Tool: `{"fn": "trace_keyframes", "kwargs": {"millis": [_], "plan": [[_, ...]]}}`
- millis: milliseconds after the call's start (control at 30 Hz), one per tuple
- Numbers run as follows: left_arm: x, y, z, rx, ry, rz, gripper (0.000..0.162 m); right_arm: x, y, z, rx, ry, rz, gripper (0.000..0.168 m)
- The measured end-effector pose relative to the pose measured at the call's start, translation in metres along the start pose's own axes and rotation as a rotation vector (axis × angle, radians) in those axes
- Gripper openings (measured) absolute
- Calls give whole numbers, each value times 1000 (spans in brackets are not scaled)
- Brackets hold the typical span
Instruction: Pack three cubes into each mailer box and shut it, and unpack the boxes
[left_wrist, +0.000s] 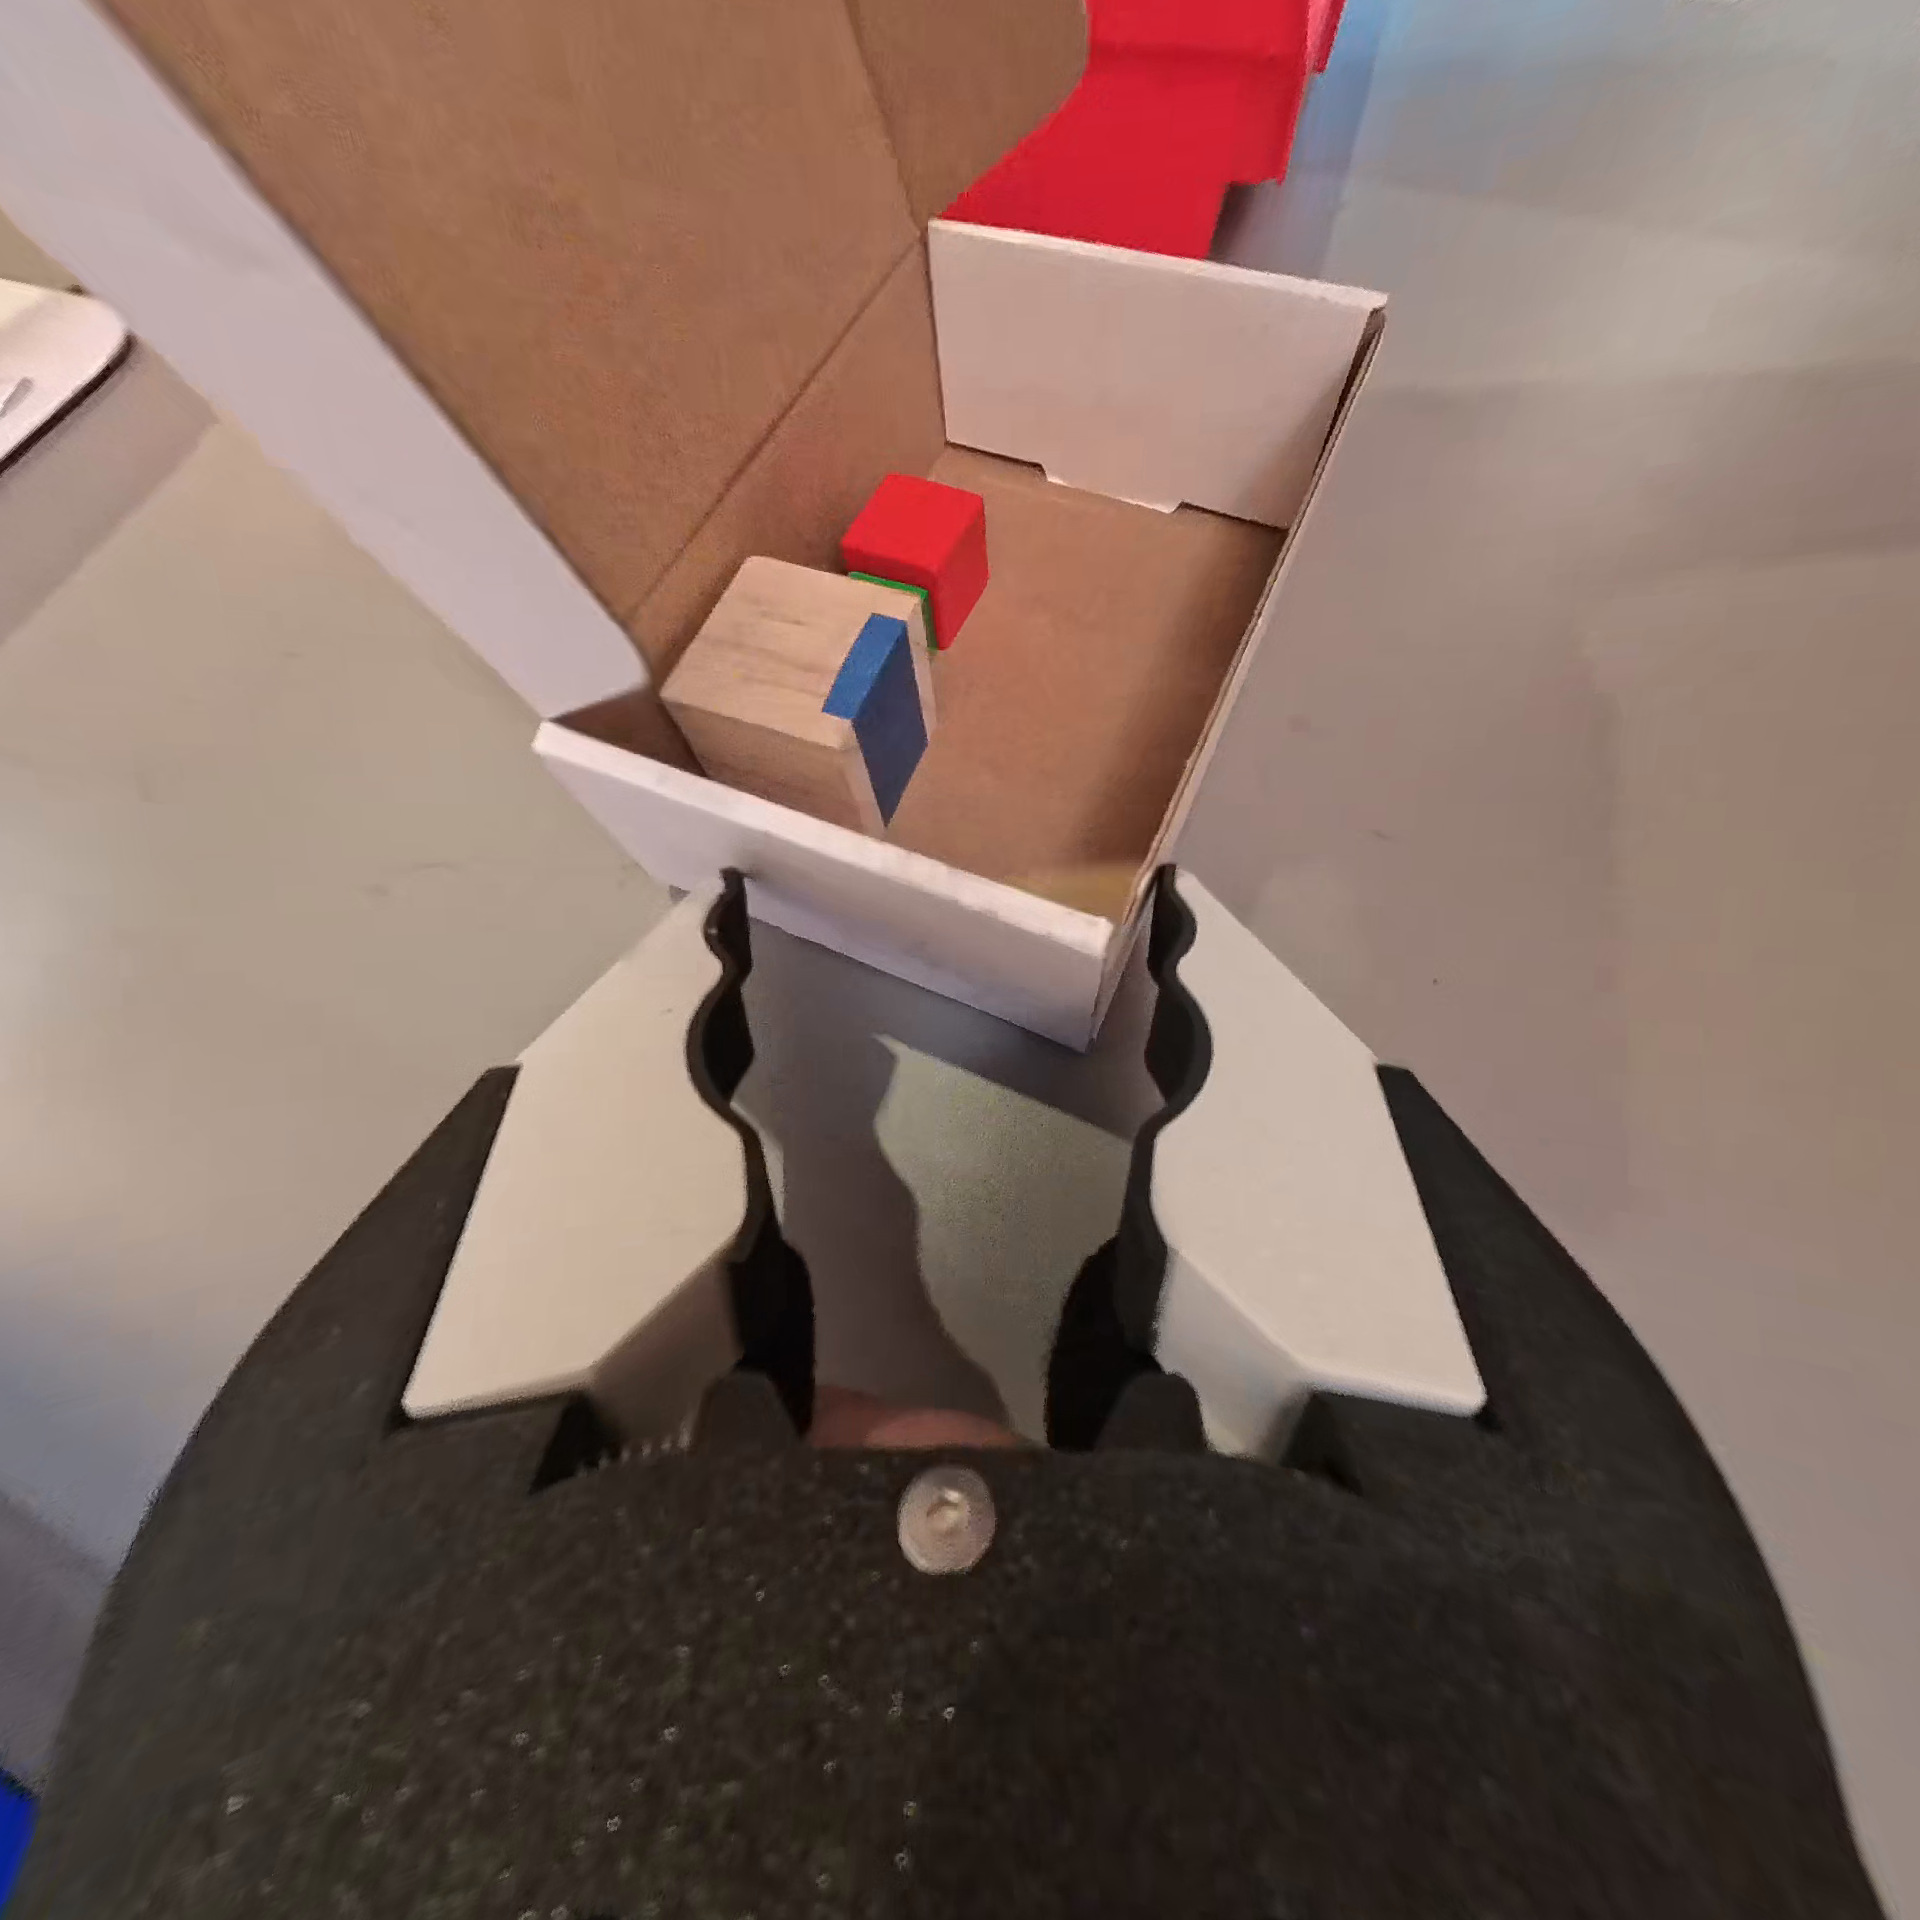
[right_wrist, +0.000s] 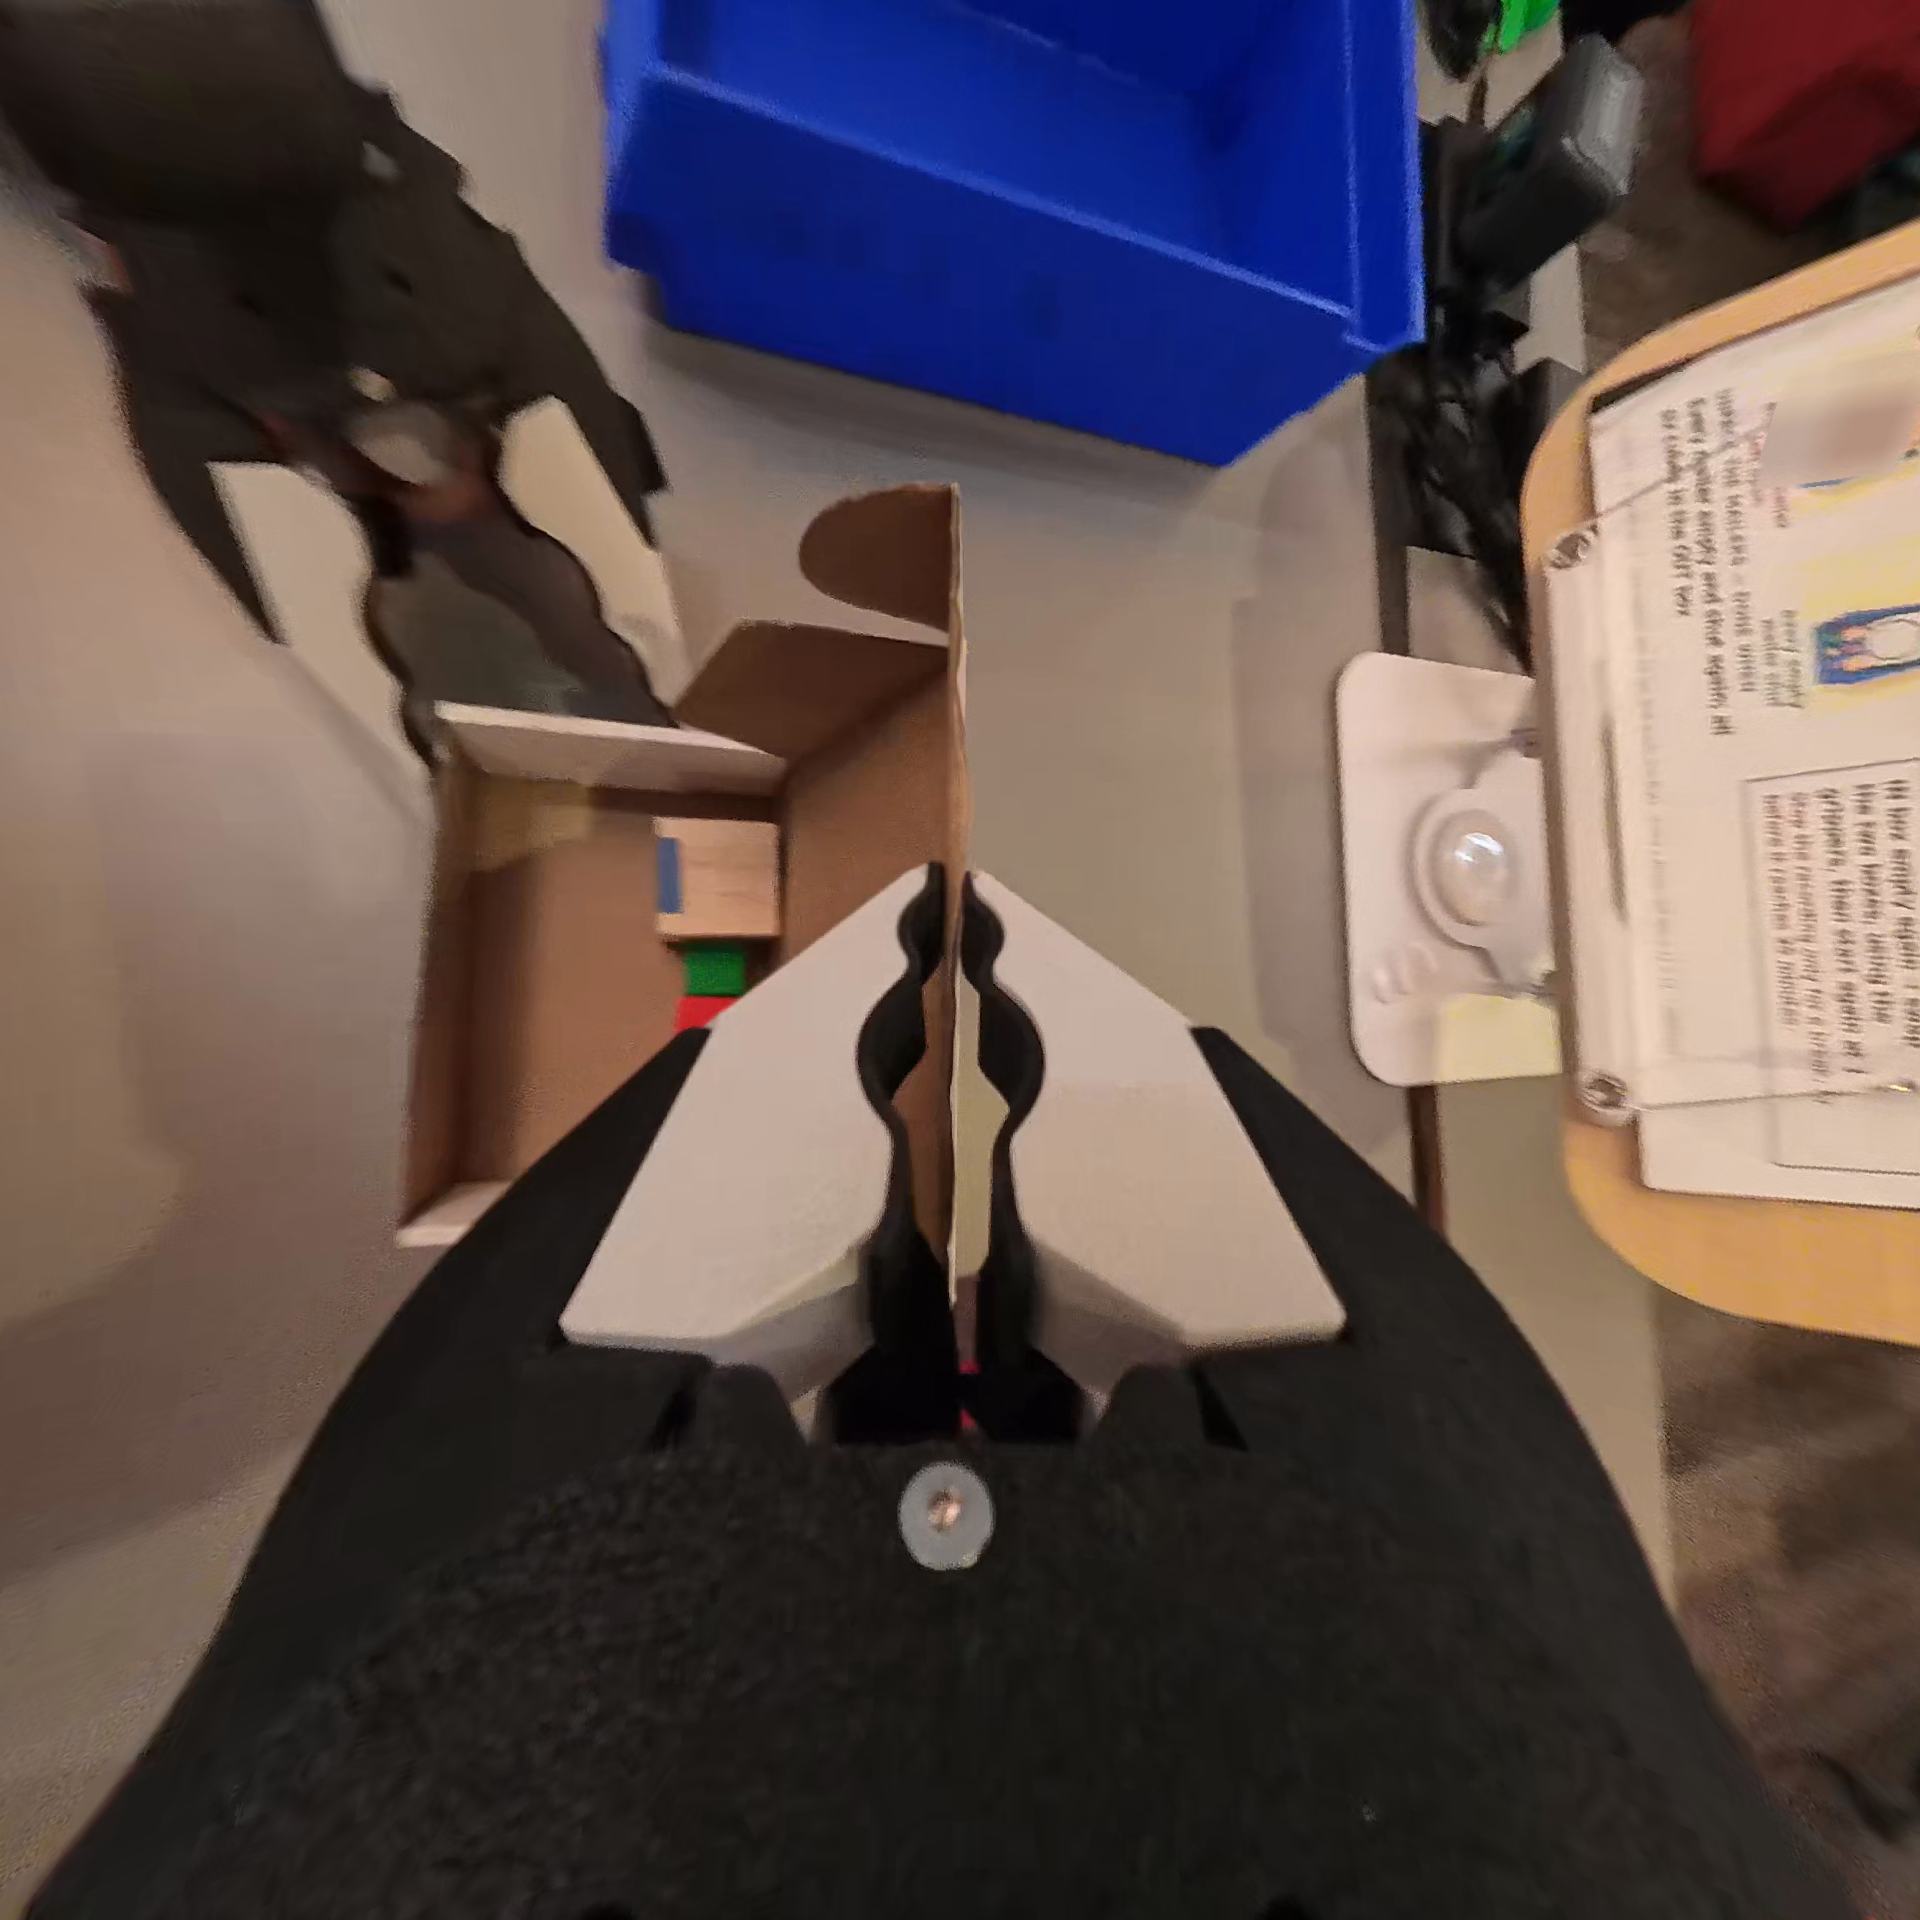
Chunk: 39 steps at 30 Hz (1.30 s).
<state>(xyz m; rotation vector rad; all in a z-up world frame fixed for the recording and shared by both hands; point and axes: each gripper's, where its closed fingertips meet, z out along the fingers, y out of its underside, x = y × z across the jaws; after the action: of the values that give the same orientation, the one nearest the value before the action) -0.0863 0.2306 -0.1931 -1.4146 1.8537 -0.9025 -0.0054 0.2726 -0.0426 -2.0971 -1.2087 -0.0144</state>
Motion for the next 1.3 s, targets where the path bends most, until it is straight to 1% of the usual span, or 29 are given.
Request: {"fn": "trace_keyframes", "kwargs": {"millis": [33, 67, 100, 133, 167, 233, 300, 433, 467, 533, 600, 700, 867, 933, 1000, 1033, 1067, 1100, 1133, 1167, 1233, 1300], "plan": [[-1, 2, 1, -14, -6, 10, 84, 7, 4, 4, -29, 24, -19, 1], [-4, 4, 2, -29, -22, 14, 106, 13, 8, 9, -50, 44, -51, 1], [-9, 6, 4, -44, -44, 5, 124, 16, 9, 13, -64, 58, -87, 1], [-12, 8, 5, -56, -51, -14, 137, 19, 10, 16, -74, 66, -115, 1], [-14, 8, 6, -60, -42, -38, 145, 20, 11, 19, -81, 69, -133, 1], [-9, 10, 6, -69, 9, -85, 154, 19, 7, 23, -56, 50, -160, 1], [-5, 6, 6, -48, 29, -83, 154, 15, 1, 27, -19, 8, -142, 1], [9, -8, 6, 1, 58, -66, 152, 9, -1, 42, -41, -60, -64, 1], [10, -9, 8, 0, 52, -55, 147, 9, 2, 47, -62, -62, -50, 1], [15, -7, 10, -6, 91, -73, 138, 9, 5, 56, -77, -56, -54, 1], [17, -6, 10, -8, 112, -90, 135, 12, 12, 64, -95, -52, -48, 1], [17, -5, 10, -10, 99, -91, 135, 15, 26, 83, -146, -78, -10, 1], [14, -3, 9, -17, 67, -140, 133, 5, 51, 128, -282, -181, 12, 2], [10, -3, 9, -16, 17, -172, 133, 7, 50, 139, -297, -197, 26, 4], [3, -3, 10, -16, -55, -211, 133, 15, 38, 145, -281, -195, 76, 5], [0, -3, 10, -17, -85, -233, 133, 21, 31, 145, -277, -180, 119, 8], [-2, -2, 10, -17, -117, -253, 133, 32, 23, 142, -271, -141, 167, 14], [-4, -2, 10, -17, -146, -273, 132, 42, 15, 135, -270, -99, 226, 23], [-5, -2, 10, -17, -171, -291, 133, 48, 5, 125, -253, -72, 296, 41], [-7, -1, 9, -17, -195, -309, 132, 52, -8, 111, -204, -38, 362, 46], [-9, -1, 9, -17, -242, -344, 132, 60, -32, 75, -55, 102, 457, 57], [-12, 0, 8, -16, -283, -378, 132, 51, -37, 38, 38, 237, 568, 61]]}}
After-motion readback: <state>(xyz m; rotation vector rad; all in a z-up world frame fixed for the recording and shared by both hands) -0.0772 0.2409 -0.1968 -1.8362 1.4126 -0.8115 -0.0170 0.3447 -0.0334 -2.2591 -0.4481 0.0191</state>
